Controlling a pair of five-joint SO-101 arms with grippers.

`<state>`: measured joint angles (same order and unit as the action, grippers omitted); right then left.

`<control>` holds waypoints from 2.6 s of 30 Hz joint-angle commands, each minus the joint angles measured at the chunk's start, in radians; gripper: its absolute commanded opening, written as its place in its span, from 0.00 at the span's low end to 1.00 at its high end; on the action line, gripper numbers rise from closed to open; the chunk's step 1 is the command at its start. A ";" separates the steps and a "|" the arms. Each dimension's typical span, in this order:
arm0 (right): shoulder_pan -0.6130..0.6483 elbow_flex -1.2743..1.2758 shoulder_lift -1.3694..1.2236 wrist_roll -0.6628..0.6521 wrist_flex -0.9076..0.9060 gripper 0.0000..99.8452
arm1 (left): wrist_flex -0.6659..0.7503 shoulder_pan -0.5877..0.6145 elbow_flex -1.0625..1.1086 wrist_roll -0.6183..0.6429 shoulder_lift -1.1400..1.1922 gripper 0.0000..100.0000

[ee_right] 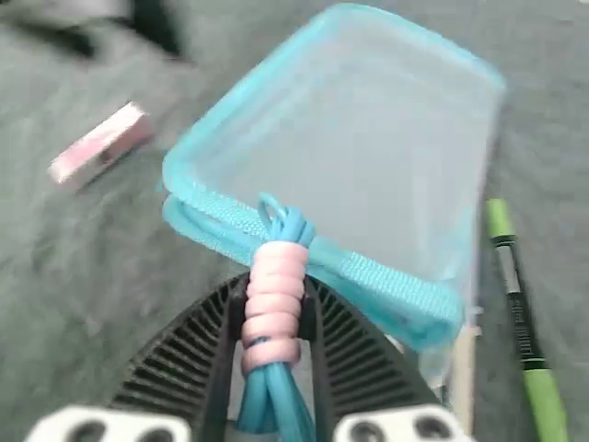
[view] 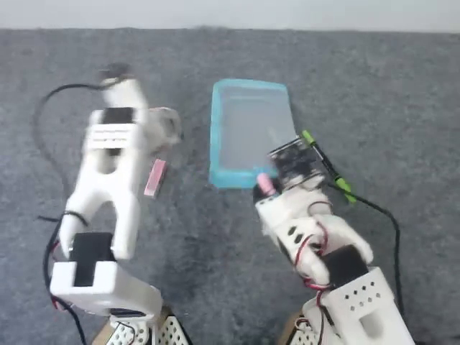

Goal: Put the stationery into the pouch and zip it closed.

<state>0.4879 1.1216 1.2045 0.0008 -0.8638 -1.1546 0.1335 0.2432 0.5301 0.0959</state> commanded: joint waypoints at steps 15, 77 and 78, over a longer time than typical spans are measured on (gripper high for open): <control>0.151 -0.250 0.013 0.014 -0.073 0.01 | 0.028 -0.173 -0.269 -0.063 0.213 0.25; -0.056 -1.556 -0.914 0.021 -0.320 0.01 | 0.183 -0.126 0.975 -0.457 -1.680 0.32; -0.041 -1.593 -0.937 0.018 -0.320 0.01 | 0.187 -0.166 0.993 -0.437 -1.694 0.32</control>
<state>0.4358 -0.3207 0.2869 0.0008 -1.2045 -0.9828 0.0783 1.2022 -0.0038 -1.5213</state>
